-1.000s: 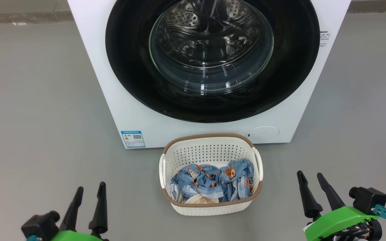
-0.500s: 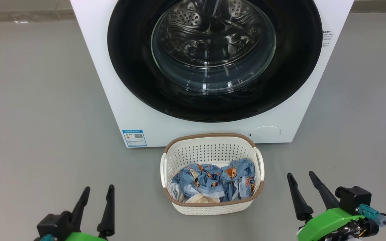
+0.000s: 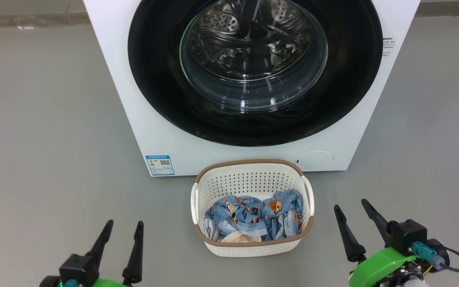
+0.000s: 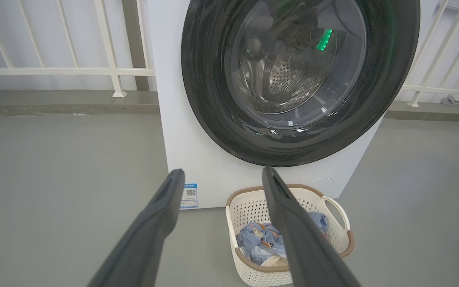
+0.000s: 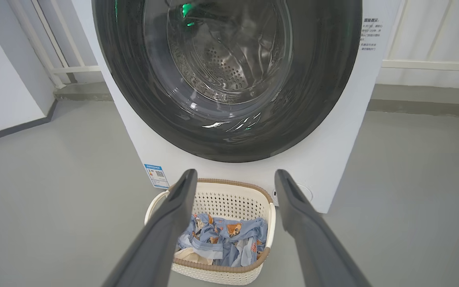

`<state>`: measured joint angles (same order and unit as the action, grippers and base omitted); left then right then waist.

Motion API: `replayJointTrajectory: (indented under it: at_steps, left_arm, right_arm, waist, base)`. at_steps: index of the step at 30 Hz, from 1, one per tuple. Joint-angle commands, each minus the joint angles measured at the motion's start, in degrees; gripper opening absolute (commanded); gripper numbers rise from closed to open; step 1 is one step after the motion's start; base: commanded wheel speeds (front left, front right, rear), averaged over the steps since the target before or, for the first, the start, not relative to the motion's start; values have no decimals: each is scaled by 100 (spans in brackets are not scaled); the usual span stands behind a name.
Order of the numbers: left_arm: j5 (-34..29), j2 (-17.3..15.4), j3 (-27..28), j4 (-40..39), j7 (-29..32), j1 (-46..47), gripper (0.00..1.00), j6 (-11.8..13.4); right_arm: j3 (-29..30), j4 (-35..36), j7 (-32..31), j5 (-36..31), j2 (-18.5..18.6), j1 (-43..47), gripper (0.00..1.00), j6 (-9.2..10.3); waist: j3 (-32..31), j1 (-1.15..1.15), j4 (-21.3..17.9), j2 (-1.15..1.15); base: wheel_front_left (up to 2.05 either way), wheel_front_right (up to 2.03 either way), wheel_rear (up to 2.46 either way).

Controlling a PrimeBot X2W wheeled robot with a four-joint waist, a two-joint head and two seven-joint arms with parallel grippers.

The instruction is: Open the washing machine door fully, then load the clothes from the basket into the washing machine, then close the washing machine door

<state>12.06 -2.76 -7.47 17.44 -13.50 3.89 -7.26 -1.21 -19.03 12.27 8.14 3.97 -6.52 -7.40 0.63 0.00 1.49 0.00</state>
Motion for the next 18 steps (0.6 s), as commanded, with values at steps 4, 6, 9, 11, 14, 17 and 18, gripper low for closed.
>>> replayJointTrajectory:
  at_steps: [4,6,9,11,14,17,18]
  left_arm:
    - [-352,-69,121,-50,-149,258,100,56]
    - [-348,-65,128,-28,-150,253,100,63]
    - [-334,-61,150,3,-150,246,100,78]
    - [-322,-58,164,26,-150,244,100,87]
    - [-303,-54,177,59,-150,242,100,99]
    - [-281,-50,185,100,-150,248,100,114]
    - [-274,-48,187,108,-150,252,100,118]
  right_arm:
    - [-193,173,132,-403,25,-279,100,-9]
    - [-185,171,133,-398,23,-268,100,-9]
    - [-178,169,132,-385,18,-252,100,-9]
    - [-174,171,133,-379,12,-244,100,-9]
    - [-173,177,131,-369,0,-235,100,-9]
    - [-164,181,127,-357,-10,-221,100,-9]
    - [-161,181,125,-355,-14,-217,100,-9]
  waist:
    - [-13,0,16,0]
    - [-27,0,18,0]
    - [-52,0,15,0]
    - [-61,0,13,0]
    - [-72,0,10,0]
    - [-81,0,10,0]
    - [-84,0,9,0]
  base:
    - [0,0,0]
    - [0,0,0]
    - [0,0,0]
    - [0,0,0]
    - [0,0,0]
    - [0,0,0]
    - [0,0,0]
